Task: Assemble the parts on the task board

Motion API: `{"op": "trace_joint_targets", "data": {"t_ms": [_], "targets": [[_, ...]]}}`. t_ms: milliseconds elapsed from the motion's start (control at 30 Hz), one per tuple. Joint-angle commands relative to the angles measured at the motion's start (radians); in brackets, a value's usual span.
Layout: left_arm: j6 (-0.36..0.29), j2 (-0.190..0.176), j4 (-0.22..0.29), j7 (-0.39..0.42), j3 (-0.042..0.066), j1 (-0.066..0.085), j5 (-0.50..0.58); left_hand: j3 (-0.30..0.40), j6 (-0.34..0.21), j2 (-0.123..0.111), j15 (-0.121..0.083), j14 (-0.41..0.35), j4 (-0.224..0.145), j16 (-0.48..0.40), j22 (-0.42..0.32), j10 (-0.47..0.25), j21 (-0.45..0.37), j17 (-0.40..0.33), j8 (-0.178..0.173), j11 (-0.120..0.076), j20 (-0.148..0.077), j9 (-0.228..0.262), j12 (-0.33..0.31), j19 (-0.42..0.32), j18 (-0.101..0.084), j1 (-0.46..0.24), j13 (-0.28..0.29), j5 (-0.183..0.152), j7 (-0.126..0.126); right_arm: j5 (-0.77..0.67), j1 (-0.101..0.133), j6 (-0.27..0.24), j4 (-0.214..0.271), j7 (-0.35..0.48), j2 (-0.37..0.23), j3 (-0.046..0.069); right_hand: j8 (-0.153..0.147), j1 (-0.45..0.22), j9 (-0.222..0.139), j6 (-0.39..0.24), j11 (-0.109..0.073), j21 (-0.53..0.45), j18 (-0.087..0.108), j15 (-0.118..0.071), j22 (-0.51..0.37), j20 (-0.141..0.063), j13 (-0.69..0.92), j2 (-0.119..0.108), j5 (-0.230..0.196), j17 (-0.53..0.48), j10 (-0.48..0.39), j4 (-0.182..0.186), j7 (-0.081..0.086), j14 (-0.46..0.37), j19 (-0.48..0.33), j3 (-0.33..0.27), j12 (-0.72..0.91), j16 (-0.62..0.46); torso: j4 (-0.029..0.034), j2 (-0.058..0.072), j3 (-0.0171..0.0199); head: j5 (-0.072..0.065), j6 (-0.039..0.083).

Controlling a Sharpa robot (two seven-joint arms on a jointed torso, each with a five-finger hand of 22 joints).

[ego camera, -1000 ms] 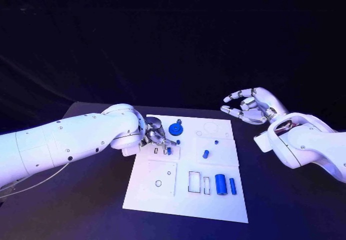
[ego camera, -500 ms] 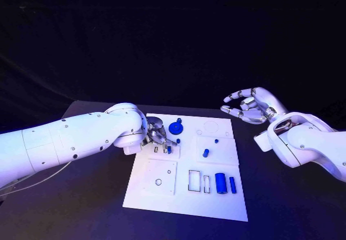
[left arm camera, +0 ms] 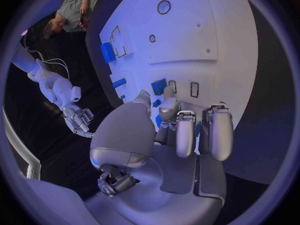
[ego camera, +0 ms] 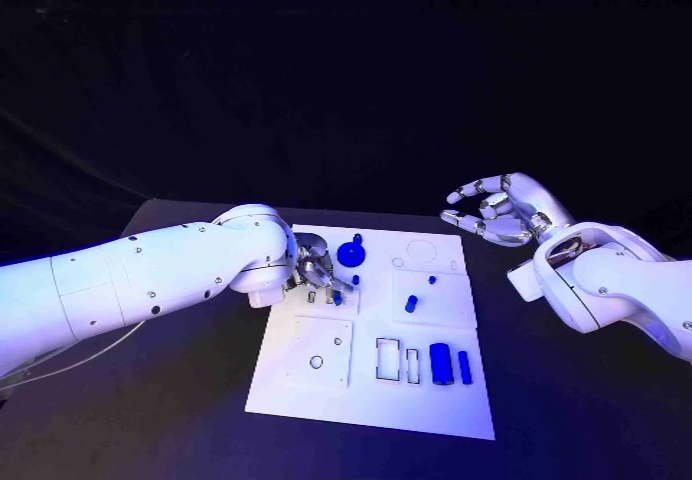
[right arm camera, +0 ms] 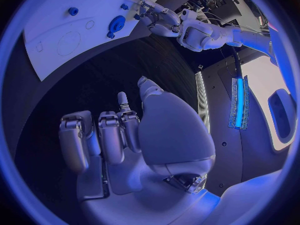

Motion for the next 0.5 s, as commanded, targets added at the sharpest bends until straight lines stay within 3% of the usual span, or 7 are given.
{"op": "trace_joint_targets", "data": {"t_ms": [33, 333, 500], "targets": [[0.021, 0.003, 0.001, 0.000, 0.000, 0.001, 0.001, 0.022, -0.009, -0.003, -0.008, 0.107, 0.001, 0.004, 0.037, -0.002, 0.005, 0.263, 0.007, -0.007, -0.007, 0.007, 0.005, 0.017, -0.015, 0.024, 0.001, -0.003, -0.001, -0.012, -0.002, 0.012, -0.002, 0.000, 0.002, 0.000, 0.005, 0.005, 0.000, 0.006, -0.003, 0.005, -0.014, -0.007, 0.263, -0.009, 0.147, 0.002, 0.003, 0.236, -0.002, 0.000, -0.003, 0.098, 0.105, 0.008, -0.004, -0.004, 0.0013, -0.001, 0.0006, 0.001, -0.002], [0.037, 0.004, 0.009, 0.002, 0.000, 0.001, 0.013, 0.128, -0.016, -0.043, -0.010, 0.107, 0.002, 0.004, 0.047, -0.006, 0.011, 0.263, 0.007, -0.009, -0.009, 0.024, 0.001, 0.018, -0.017, 0.072, -0.001, -0.003, -0.003, -0.012, -0.004, 0.010, -0.006, 0.001, 0.006, 0.000, 0.007, 0.005, 0.000, 0.007, -0.004, 0.005, -0.014, -0.008, 0.263, -0.009, 0.148, 0.003, 0.008, 0.236, 0.000, 0.000, -0.004, 0.098, 0.105, 0.009, -0.003, -0.004, 0.0006, -0.001, 0.0008, 0.000, -0.003], [0.041, 0.004, 0.008, 0.002, 0.000, 0.001, 0.015, 0.128, -0.016, -0.043, -0.010, 0.107, 0.002, 0.004, 0.047, -0.006, 0.011, 0.263, 0.007, -0.009, -0.009, 0.024, 0.001, 0.018, -0.017, 0.072, -0.001, -0.003, -0.003, -0.012, -0.005, 0.010, -0.006, 0.002, 0.006, 0.000, 0.007, 0.005, 0.000, 0.007, -0.004, 0.005, -0.014, -0.008, 0.263, -0.009, 0.148, 0.003, 0.008, 0.236, 0.000, 0.000, -0.004, 0.098, 0.105, 0.009, -0.003, -0.004, 0.0002, 0.000, 0.0008, 0.000, -0.003]]}}
